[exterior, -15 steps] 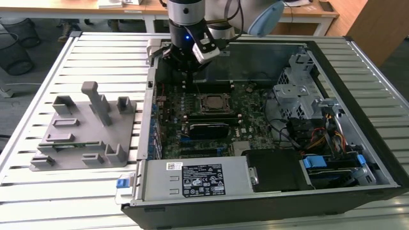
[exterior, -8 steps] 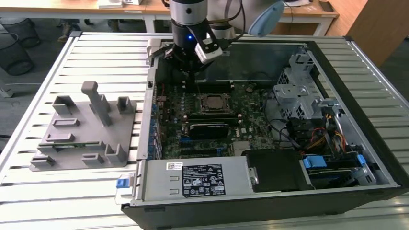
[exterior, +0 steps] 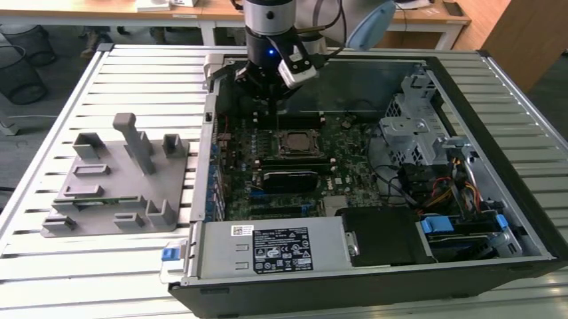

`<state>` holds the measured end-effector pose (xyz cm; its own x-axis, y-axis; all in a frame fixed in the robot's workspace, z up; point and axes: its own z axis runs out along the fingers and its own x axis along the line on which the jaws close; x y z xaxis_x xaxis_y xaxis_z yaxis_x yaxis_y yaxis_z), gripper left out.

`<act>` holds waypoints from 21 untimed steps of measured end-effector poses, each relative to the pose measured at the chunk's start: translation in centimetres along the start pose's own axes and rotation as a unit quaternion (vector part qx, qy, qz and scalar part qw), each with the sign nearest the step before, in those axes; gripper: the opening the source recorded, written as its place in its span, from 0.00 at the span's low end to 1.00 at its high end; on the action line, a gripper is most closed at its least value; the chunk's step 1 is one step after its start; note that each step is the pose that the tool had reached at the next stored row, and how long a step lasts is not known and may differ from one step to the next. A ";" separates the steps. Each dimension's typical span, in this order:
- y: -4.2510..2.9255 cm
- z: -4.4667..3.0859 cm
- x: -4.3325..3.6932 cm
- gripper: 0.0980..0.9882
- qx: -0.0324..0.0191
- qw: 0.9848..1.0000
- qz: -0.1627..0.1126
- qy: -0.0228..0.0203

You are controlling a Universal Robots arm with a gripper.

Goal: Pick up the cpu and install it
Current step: 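Install the first cpu locking lever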

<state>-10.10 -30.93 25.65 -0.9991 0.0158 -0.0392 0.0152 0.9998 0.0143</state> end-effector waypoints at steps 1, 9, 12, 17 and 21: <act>0.00 0.01 -0.11 0.01 0.000 1.000 0.000 0.000; 0.02 0.12 -1.15 0.01 0.000 1.000 0.000 0.000; 0.02 0.16 -1.57 0.01 0.000 1.000 0.000 0.000; 0.02 0.21 -1.90 0.01 -0.006 1.000 0.000 0.000; -0.19 0.29 -1.93 0.01 -0.038 0.999 0.001 0.001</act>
<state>-8.16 -31.15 25.44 -0.9991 0.0187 -0.0379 0.0153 0.9959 0.0894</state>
